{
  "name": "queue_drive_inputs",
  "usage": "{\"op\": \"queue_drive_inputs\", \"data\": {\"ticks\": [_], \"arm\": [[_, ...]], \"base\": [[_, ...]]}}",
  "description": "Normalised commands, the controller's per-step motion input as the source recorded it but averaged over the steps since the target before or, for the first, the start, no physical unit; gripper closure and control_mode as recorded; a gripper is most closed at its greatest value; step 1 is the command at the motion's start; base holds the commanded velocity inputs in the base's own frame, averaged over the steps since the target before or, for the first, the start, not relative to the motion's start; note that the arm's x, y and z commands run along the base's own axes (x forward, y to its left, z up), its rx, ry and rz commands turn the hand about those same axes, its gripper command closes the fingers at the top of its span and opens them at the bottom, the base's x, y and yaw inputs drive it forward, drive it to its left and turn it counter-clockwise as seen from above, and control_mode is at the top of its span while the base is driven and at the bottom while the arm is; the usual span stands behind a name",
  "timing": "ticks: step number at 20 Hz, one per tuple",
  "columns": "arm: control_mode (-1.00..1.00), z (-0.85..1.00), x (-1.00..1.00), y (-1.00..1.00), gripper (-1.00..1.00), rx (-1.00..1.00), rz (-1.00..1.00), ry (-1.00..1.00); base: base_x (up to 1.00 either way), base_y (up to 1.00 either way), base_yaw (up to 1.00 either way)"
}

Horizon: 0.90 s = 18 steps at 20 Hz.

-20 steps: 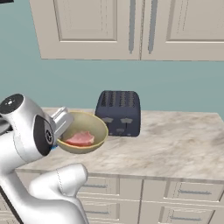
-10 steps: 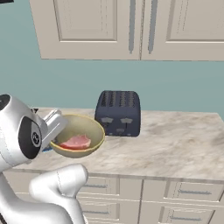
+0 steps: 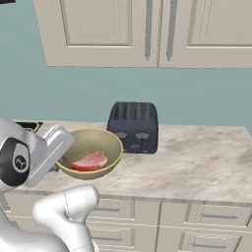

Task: Place one of the steaks on the plate and the other in the bowl. Then place the bowl in the fridge.

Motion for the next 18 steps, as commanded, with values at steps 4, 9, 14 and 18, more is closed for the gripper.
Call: {"op": "queue_drive_inputs", "data": {"ticks": [4, 9, 14, 18], "arm": [[-1.00, 0.00, -0.08, -0.52, 1.00, -0.02, 0.00, 0.00], [-1.00, 0.00, 0.00, -0.20, 1.00, 0.00, 0.00, 0.00], [1.00, 0.00, 0.00, 0.00, 1.00, 0.00, 0.00, 0.00], [1.00, 0.00, 0.00, 0.00, 1.00, 0.00, 0.00, 0.00]], "base": [[0.00, 0.00, 0.00], [0.00, 0.00, 0.00], [-0.56, -0.29, -0.06], [-1.00, -0.40, -0.20]]}}
